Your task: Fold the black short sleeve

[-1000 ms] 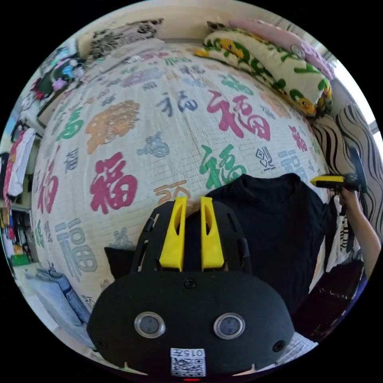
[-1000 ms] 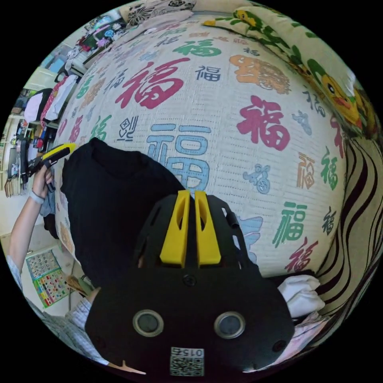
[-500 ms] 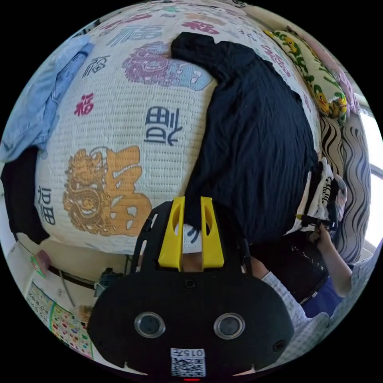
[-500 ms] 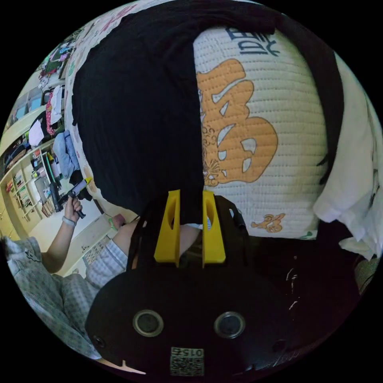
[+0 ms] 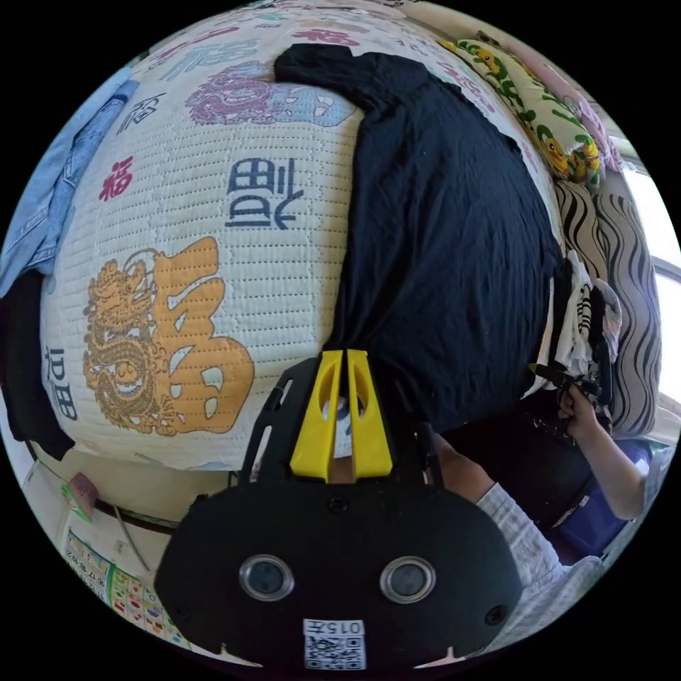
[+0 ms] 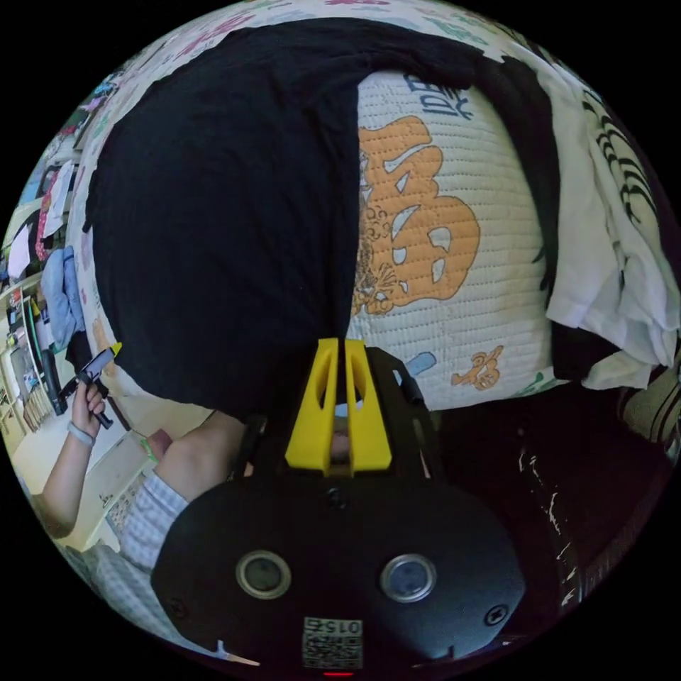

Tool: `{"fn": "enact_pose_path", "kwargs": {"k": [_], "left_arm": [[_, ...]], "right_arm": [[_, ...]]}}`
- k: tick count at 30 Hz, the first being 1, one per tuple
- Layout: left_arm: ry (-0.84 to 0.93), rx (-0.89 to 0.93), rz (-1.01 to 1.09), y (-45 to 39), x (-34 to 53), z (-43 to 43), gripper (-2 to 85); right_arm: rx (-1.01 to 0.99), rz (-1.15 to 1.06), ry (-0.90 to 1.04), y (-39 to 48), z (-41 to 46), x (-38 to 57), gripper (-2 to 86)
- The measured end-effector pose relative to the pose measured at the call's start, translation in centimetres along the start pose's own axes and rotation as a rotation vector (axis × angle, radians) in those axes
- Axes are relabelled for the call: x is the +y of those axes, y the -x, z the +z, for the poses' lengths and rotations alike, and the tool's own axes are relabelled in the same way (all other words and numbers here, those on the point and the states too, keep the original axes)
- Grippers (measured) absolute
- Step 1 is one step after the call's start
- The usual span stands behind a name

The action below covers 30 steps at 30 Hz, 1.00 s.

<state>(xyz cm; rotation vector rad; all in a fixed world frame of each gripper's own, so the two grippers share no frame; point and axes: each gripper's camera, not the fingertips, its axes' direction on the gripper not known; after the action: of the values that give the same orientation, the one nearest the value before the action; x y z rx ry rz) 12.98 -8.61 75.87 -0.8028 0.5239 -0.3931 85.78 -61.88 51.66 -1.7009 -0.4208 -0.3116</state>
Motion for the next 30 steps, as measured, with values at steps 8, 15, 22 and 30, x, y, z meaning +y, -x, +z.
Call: {"fn": "enact_pose_path", "kwargs": {"k": [8,15,22,30], "left_arm": [[0.051,0.039,0.054,-0.5,-2.6,3.6,0.5],[0.129,0.090,-0.066,1.5,-3.3,3.0,0.8],[-0.038,0.068,0.289,-14.8,-14.6,2.4,1.4],[-0.061,0.231,0.884,-44.1,-29.3,11.9,3.2]], "right_arm": [[-0.075,0.007,0.047,-3.0,1.7,0.1,2.1],[-0.125,0.165,-0.025,-8.8,0.5,1.5,4.4],[-0.256,0.163,-0.301,-12.7,-3.7,-0.7,5.6],[-0.359,0.212,-0.492,-15.8,-4.0,-6.1,6.1]]}}
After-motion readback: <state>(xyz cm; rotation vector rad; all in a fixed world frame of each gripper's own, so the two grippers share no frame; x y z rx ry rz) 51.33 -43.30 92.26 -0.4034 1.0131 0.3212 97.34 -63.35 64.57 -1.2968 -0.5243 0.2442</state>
